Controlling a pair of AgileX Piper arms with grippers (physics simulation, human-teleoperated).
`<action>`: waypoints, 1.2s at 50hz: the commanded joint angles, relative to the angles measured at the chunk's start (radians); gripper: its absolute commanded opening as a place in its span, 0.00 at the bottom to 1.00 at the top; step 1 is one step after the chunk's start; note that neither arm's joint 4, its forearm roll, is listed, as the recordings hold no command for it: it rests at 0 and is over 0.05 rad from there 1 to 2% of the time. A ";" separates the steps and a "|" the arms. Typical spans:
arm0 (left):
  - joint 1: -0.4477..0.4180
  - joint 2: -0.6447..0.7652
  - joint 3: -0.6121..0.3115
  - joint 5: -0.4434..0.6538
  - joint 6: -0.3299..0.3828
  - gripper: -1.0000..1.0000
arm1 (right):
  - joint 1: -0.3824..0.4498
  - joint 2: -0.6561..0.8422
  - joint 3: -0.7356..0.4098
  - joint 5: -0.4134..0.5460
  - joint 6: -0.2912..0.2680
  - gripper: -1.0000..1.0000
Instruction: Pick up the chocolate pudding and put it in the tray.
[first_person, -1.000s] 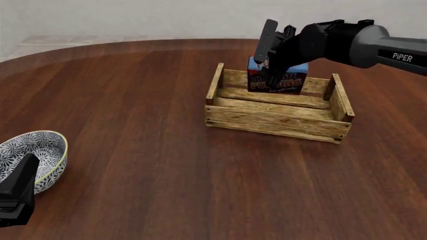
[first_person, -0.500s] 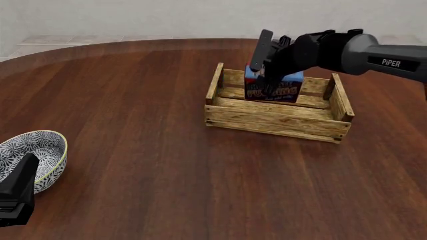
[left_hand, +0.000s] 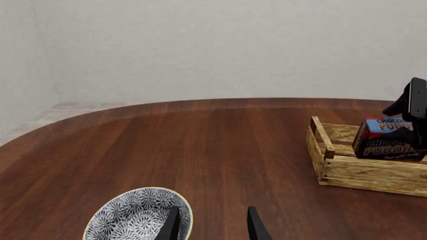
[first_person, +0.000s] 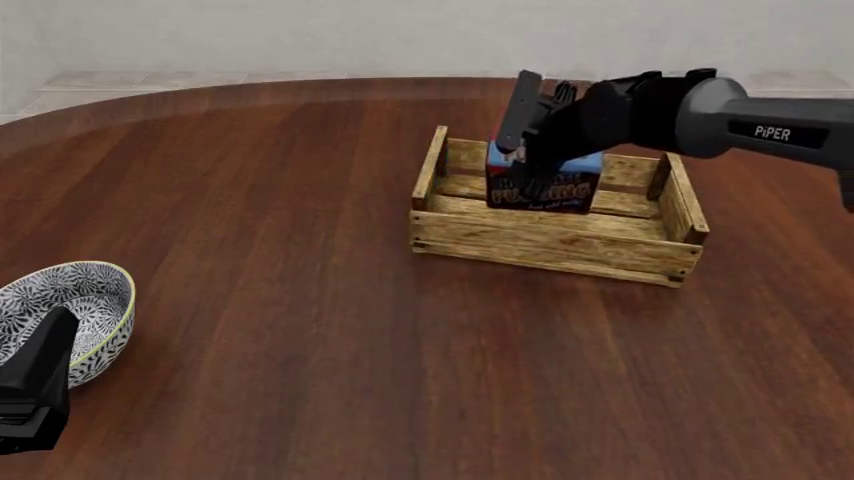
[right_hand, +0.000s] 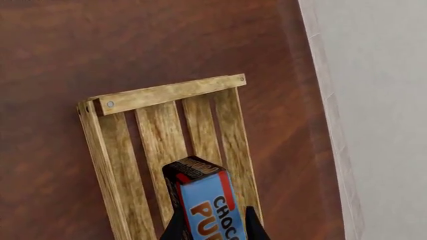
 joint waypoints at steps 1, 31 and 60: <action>0.000 0.000 0.000 0.000 0.000 1.00 | 0.004 0.001 0.005 -0.012 0.030 0.00; 0.000 0.000 0.000 0.000 0.000 1.00 | 0.010 0.012 0.032 -0.043 0.045 0.00; 0.000 0.000 0.000 0.000 0.000 1.00 | 0.013 0.033 0.057 -0.069 0.069 0.00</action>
